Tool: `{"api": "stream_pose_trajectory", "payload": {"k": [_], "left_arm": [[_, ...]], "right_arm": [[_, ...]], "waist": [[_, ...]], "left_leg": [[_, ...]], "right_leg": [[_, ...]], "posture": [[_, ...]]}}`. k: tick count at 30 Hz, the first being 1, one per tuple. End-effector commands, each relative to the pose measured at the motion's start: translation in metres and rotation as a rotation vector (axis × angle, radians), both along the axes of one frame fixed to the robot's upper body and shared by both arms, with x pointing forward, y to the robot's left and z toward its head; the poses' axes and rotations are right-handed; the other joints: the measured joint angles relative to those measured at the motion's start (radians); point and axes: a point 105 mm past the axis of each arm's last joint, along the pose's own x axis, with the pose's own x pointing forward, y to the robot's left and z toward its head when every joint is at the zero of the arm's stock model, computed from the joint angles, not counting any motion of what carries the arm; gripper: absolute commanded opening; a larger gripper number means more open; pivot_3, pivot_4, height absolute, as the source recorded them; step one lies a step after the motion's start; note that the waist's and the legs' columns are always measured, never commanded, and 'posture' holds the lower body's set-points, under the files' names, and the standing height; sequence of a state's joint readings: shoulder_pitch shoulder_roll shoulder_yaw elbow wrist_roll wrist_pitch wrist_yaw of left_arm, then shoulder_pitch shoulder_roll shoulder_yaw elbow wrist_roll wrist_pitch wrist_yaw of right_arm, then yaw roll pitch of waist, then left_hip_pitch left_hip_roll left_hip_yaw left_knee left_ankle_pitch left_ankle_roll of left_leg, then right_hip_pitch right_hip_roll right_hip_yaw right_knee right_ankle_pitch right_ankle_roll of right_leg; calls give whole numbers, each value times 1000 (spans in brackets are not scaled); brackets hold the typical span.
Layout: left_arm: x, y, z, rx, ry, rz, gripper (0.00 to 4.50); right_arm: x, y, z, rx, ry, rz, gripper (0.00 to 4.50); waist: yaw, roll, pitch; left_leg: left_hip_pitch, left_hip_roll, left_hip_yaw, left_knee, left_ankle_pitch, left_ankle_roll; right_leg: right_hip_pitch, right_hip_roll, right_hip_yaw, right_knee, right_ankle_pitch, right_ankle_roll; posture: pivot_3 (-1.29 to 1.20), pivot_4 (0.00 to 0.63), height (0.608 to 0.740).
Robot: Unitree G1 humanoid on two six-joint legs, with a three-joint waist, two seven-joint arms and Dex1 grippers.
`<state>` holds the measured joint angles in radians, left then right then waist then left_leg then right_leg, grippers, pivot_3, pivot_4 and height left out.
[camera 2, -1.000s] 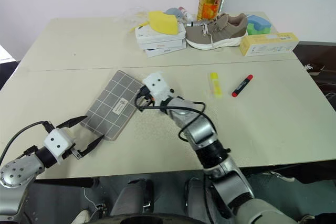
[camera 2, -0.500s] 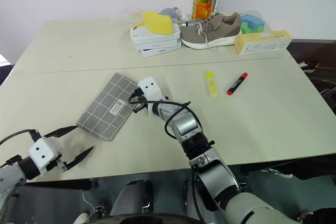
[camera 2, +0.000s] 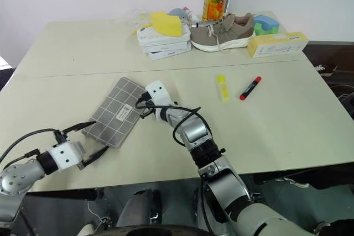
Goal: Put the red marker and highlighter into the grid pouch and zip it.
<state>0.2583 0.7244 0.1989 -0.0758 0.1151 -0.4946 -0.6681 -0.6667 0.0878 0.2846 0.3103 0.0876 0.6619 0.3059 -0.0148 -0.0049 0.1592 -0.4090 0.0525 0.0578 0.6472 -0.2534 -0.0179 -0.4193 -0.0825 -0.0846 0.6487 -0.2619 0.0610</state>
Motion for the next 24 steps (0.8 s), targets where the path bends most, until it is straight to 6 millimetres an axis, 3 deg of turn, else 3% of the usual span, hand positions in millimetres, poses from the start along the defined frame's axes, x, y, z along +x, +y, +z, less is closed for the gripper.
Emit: {"api": "stream_pose_trajectory", "payload": {"k": [1,2,5,12,17,23,24], "left_arm": [[2,-7,-14,17,0,-9,4500],[3,-9,-13,16,-15,-15,4500],[7,-14,-13,20,-46,-34,3707],[16,-12,-13,32,-96,-23,232],[21,-11,-8,20,-130,-5,67],[16,-8,-8,-18,-109,13,67],[12,-7,-7,-58,-93,16,326]], "right_arm": [[-4,8,5,18,-8,19,44],[-3,8,5,18,-8,18,44],[-3,7,5,19,-9,17,0],[-6,6,2,13,-10,18,0],[-6,6,3,15,-14,17,0],[0,-4,22,59,-84,-3,0],[0,-6,26,55,-112,2,0]], "waist": [[2,1,0],[3,2,0],[3,2,0],[3,4,0],[0,5,0],[-1,5,0],[-2,5,0]], "left_leg": [[0,0,0,0,0,0],[0,0,0,0,0,0],[0,0,0,0,0,0],[0,0,0,0,0,0],[0,0,0,0,0,0],[0,0,0,0,0,0],[0,0,0,0,0,0]], "right_leg": [[0,-1,0,0,0,0],[0,-1,0,0,0,0],[0,-1,0,0,0,0],[0,-1,0,0,0,0],[0,-1,0,1,0,0],[-1,0,0,1,0,0],[-1,0,0,1,0,0]], "posture": [[0,150,740],[0,150,740],[0,150,740],[0,150,740],[0,150,740],[0,150,740],[0,150,740]]}}
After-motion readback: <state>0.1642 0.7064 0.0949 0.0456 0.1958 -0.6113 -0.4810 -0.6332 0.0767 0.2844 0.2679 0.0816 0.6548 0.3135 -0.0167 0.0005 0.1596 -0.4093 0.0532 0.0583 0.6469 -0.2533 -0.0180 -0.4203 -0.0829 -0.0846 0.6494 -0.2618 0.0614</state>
